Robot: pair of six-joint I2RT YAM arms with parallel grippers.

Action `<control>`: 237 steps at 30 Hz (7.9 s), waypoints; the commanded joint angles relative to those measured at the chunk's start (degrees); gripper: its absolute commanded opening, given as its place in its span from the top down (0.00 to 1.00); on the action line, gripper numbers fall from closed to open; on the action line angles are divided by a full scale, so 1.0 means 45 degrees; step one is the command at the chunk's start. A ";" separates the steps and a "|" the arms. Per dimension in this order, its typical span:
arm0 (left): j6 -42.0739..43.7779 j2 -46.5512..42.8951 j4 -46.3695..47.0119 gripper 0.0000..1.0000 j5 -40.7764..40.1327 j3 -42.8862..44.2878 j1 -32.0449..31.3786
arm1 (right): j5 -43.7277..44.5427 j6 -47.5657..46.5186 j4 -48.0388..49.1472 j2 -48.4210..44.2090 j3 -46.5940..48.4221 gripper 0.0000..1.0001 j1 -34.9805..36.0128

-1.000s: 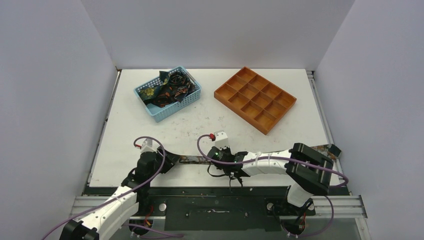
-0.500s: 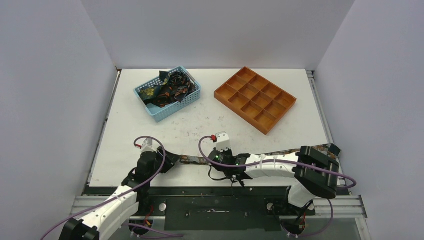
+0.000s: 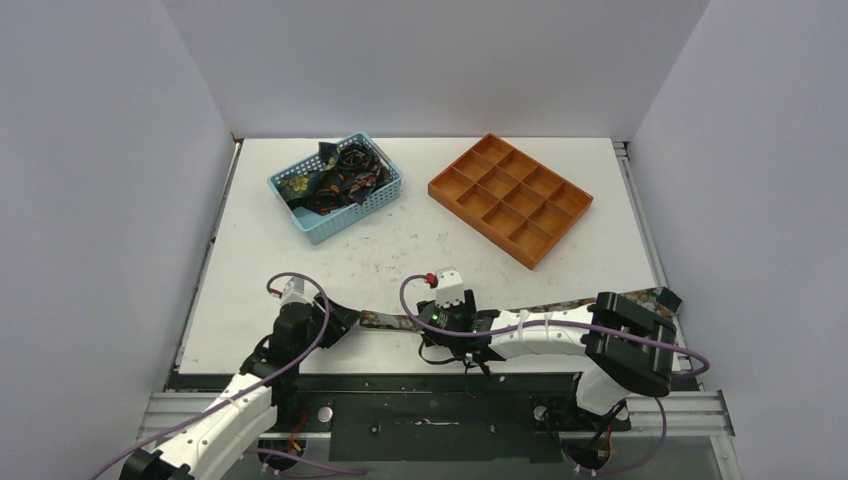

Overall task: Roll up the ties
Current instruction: Roll the tie at the center of the board.

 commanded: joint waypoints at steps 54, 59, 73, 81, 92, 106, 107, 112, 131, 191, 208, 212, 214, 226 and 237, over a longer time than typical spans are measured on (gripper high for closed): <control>-0.0193 0.2054 0.1183 0.95 -0.0212 -0.0140 0.0160 | -0.3688 -0.1143 0.4883 0.4035 0.2216 0.86 -0.0423; 0.0278 0.0514 -0.1085 0.64 -0.0957 0.0592 0.0174 | -0.3563 -0.1121 0.5040 0.4039 0.1760 0.86 -0.0473; 0.0403 -0.0739 -0.2265 0.60 -0.1277 0.0882 0.0180 | -0.3653 -0.2691 0.4304 0.2583 0.3335 0.82 -0.0276; 0.0451 -0.0802 -0.2354 0.51 -0.1489 0.0828 0.0186 | -0.4127 -0.2719 0.3732 0.3699 0.3932 0.84 -0.1110; 0.0741 0.0003 -0.2262 0.34 -0.2008 0.1088 0.0186 | -0.4209 -0.2706 0.3578 0.4429 0.3885 0.85 -0.1305; 0.0289 0.1612 0.0875 0.51 -0.1626 0.0228 0.0210 | -0.4544 -0.2829 0.4172 0.4390 0.3075 0.85 -0.1672; 0.0314 0.1825 0.1046 0.50 -0.1622 0.0254 0.0240 | -0.4567 -0.2851 0.4192 0.4416 0.3072 0.85 -0.1675; 0.0521 0.3109 0.2178 0.55 -0.0985 0.0389 0.0437 | -0.4646 -0.2934 0.4336 0.4372 0.2952 0.85 -0.1713; 0.0713 0.3523 0.2872 0.99 -0.0489 0.0193 0.0790 | -0.4173 -0.3259 0.4007 0.3030 0.3445 0.83 -0.1387; 0.3024 -0.0976 -0.3623 1.00 -0.3022 0.3888 -0.0568 | -0.6209 -0.1191 0.5534 0.6298 0.3218 0.95 -0.1378; 0.2752 0.1648 0.1583 1.00 -0.0924 0.3411 -0.2421 | -0.9788 0.0807 0.9705 0.7310 0.2891 0.95 -0.2208; 0.2925 0.1866 0.1397 1.00 -0.1349 0.3443 -0.2423 | -1.0243 0.1255 1.0565 0.6901 0.2363 0.95 -0.2505; 0.3241 0.1712 0.0695 1.00 -0.1903 0.3631 -0.2423 | -0.9934 0.1041 0.9972 0.6449 0.2342 0.94 -0.2513; 0.4069 0.0963 -0.1717 1.00 -0.3524 0.4256 -0.2443 | -0.8960 0.0703 0.8021 0.4929 0.2532 0.80 -0.2675; 0.4234 0.0883 -0.2064 1.00 -0.3965 0.4365 -0.2708 | -0.7599 0.0123 0.7002 0.3006 0.1944 0.67 -0.2737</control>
